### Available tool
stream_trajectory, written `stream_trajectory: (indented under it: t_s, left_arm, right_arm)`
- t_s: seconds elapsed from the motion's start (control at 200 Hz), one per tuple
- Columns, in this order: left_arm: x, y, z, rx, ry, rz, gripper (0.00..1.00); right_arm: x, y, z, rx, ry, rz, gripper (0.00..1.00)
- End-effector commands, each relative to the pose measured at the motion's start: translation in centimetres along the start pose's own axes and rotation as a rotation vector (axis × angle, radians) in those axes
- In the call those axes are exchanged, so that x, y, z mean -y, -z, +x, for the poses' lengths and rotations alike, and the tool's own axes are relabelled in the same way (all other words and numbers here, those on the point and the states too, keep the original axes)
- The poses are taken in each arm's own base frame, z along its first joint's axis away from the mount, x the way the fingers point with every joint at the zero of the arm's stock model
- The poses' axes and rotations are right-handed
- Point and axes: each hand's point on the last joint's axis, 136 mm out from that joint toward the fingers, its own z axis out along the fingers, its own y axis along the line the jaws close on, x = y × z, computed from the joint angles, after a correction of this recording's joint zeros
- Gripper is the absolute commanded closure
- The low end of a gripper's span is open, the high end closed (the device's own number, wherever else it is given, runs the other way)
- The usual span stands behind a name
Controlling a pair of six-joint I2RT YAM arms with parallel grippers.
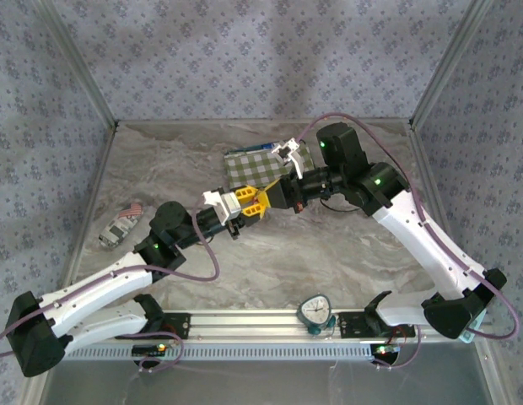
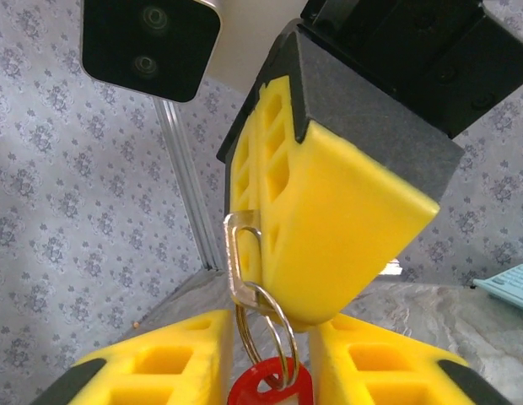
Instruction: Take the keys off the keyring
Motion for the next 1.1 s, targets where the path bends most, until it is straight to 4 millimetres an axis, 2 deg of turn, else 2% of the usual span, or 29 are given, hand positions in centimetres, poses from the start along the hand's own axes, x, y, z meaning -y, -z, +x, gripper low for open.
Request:
stream_trajectory:
  t_s: [0.0,0.505,0.785,0.915,1.094]
  left_arm:
    - [-0.2,0.3,-3.0,0.078,-0.029,-0.01,0.73]
    - [-0.2,0.5,-3.3,0.081,-0.024,-0.007,0.75]
    - [-0.3,0.1,-3.4,0.086,-0.033,-0.011,0.72]
    - [-0.4,0.0,-3.4,0.089,-0.038,-0.016,0.62]
    - [-0.4,-0.1,-3.4,0.091,-0.044,-0.013,0.65]
  right_arm:
    - [-1.1,0.6,-0.2,0.017,0.004,-0.035,1.0]
    - [-1.1,0.9,-0.3,0.031,-0.005,-0.047,1.0]
    - [-1.6,1.1,-0.5,0.041,0.0,-0.065,1.0]
    - [-1.9,1.1,-0.7,0.047,0.002,-0.075,1.0]
    - [-1.9,1.2,-0.7,0.052,0.001,-0.076,1.0]
